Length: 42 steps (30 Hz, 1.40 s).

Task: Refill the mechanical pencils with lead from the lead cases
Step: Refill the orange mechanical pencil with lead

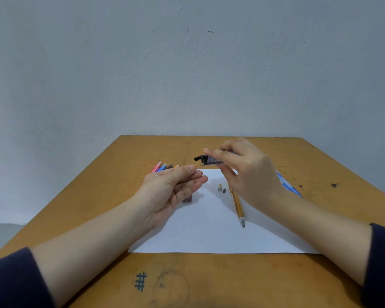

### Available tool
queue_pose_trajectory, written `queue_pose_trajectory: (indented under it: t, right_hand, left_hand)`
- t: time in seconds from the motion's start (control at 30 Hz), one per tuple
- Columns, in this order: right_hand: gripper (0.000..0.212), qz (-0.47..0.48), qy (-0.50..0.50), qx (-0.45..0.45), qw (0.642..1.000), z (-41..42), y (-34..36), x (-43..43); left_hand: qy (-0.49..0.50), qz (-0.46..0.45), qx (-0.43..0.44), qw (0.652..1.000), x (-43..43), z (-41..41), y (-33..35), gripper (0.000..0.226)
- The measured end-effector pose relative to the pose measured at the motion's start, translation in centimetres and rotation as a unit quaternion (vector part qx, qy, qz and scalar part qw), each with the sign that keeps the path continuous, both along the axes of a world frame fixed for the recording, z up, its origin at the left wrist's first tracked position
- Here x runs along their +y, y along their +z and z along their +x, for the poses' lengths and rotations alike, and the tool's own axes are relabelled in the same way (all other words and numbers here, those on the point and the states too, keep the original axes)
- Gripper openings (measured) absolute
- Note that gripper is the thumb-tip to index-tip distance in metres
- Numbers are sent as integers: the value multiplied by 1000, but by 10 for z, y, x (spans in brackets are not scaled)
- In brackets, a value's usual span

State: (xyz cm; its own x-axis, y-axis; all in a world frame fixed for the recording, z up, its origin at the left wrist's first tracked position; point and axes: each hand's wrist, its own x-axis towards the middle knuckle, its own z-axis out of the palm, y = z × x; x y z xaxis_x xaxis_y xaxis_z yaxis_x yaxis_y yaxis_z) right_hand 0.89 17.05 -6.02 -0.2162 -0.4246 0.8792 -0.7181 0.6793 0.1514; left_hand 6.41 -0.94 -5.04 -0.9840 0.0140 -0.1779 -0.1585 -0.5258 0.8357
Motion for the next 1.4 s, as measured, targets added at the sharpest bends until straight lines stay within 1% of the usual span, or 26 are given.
queue_pose_trajectory:
  t: [0.13, 0.43, 0.63, 0.77, 0.83, 1.03, 1.2, 1.33, 1.4]
  right_hand:
    - [36, -9, -7, -10, 1000, -1, -1, 0]
    - [34, -45, -6, -55, 997, -5, -2, 4]
    - [33, -60, 3, -94, 994, -7, -3, 3]
    - [35, -55, 6, -97, 994, -5, -4, 2]
    - [35, -53, 7, -95, 994, -5, -4, 1]
    - [36, -49, 11, -109, 993, -6, -5, 2]
    - [36, -63, 17, -132, 989, -7, -6, 2]
    - [39, -76, 15, -152, 985, -6, -6, 1]
    - [40, -81, 13, -165, 983, -6, -6, 1]
  left_hand:
    - [13, 2, 11, 1000, 0, 0, -1, 6]
    - [34, 6, 36, 999, -2, 0, -2, 11]
    - [38, -1, 39, 999, -2, -2, -3, 13]
    - [33, 4, 44, 998, -2, -2, -4, 33]
    - [37, 9, 51, 998, -3, -2, -5, 37]
    - [50, 13, 60, 997, -3, -4, -7, 29]
    - [59, 5, 68, 996, -3, -4, -6, 24]
    - [69, 2, 74, 995, -3, -4, -4, 14]
    - [73, -1, 78, 994, -2, -4, -3, 13]
